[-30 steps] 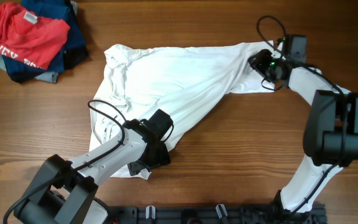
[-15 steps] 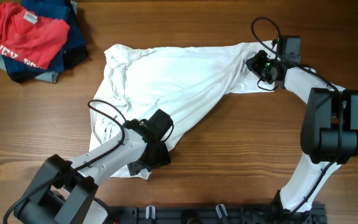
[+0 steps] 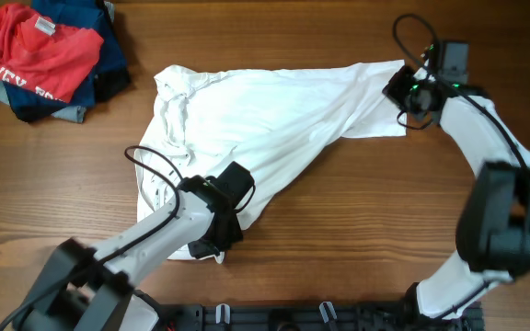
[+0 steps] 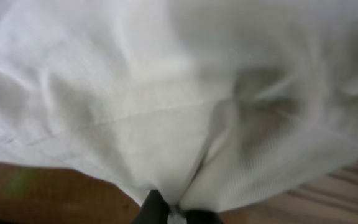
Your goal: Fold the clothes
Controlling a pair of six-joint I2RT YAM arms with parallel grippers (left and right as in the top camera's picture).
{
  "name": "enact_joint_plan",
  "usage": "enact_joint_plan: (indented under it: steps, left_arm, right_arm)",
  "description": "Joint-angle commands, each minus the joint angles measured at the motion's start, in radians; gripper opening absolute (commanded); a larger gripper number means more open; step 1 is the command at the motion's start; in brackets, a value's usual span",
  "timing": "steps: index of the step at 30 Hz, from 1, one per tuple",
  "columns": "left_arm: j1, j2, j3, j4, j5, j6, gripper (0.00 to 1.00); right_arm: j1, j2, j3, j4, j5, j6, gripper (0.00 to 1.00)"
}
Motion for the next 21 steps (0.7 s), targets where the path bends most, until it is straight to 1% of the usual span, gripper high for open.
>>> enact_joint_plan:
  steps: [1, 10, 15, 19, 21]
  left_arm:
    - [0.0, -0.104, 0.07, -0.065, -0.021, 0.002, 0.04]
    - [-0.001, -0.386, 0.172, -0.254, -0.036, 0.015, 0.04]
    - [-0.001, -0.52, 0.312, -0.386, -0.055, 0.057, 0.04]
    - [-0.002, -0.571, 0.457, -0.486, -0.064, 0.066, 0.04]
    - [-0.002, -0.573, 0.518, -0.515, -0.067, 0.085, 0.04]
  right_arm:
    - [-0.002, -0.153, 0.032, -0.066, 0.036, 0.006, 0.04]
    - [-0.002, -0.383, 0.032, -0.29, 0.037, 0.028, 0.04]
    - [-0.002, -0.558, 0.032, -0.407, 0.048, 0.027, 0.04]
    - [-0.002, -0.735, 0.035, -0.526, 0.047, 0.018, 0.04]
    - [-0.002, -0.794, 0.051, -0.571, 0.048, -0.002, 0.04]
